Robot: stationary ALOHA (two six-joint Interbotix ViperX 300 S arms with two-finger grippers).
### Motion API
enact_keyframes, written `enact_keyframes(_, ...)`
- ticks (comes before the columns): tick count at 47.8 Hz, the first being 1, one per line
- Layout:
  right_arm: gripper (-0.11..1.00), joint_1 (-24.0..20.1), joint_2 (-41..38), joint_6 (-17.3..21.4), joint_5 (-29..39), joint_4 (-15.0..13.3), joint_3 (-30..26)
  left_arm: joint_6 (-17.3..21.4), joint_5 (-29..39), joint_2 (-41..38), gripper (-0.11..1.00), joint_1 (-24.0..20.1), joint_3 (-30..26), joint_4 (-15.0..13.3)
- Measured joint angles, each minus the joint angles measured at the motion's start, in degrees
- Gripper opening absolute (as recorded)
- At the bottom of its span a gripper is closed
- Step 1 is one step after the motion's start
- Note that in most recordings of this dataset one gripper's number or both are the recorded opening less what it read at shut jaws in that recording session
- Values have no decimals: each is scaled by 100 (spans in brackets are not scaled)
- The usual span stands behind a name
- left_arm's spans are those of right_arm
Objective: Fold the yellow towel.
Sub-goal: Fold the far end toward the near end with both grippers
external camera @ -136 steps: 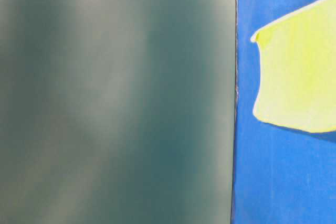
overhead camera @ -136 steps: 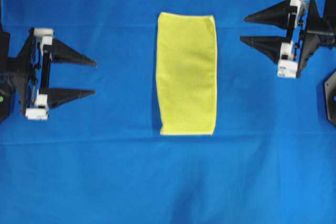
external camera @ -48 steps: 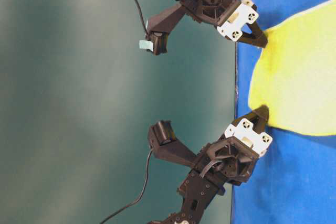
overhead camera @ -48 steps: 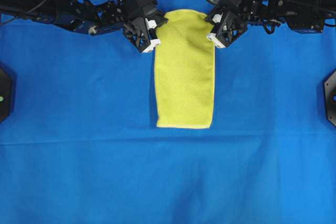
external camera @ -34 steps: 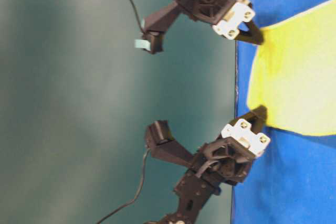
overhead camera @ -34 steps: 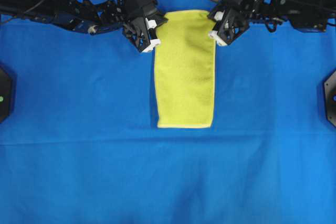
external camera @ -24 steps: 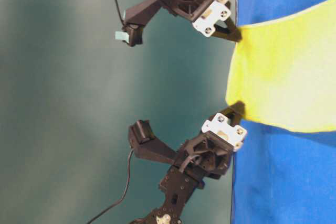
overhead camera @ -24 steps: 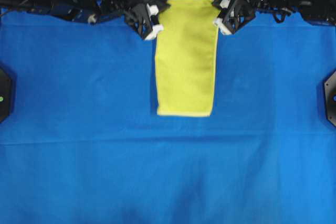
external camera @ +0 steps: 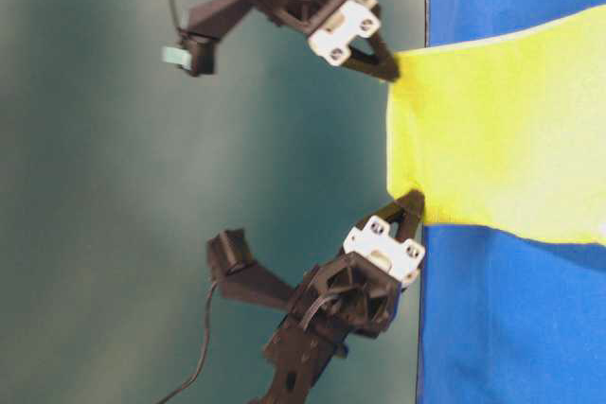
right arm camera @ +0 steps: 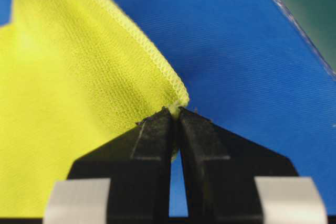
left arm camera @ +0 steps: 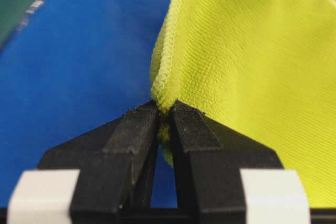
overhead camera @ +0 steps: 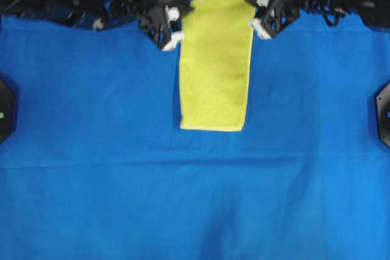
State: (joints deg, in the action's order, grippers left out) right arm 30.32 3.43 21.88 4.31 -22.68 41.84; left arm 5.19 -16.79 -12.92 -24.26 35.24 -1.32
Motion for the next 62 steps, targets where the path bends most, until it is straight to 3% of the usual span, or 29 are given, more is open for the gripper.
enact_keyframes(20,5,-1485,466,97,105,18,536,35,70,598,6,1301,729,0)
enact_keyframes(34,5,-2118,352,105,-299,176,747,35,114,562,6,2048,914,0)
enact_keyframes(47,5,-2188,-53,105,-554,325,765,35,-70,44,6,2101,914,0)
enact_keyframes(62,5,-2355,-97,105,-580,325,765,35,-255,0,6,2127,914,0)
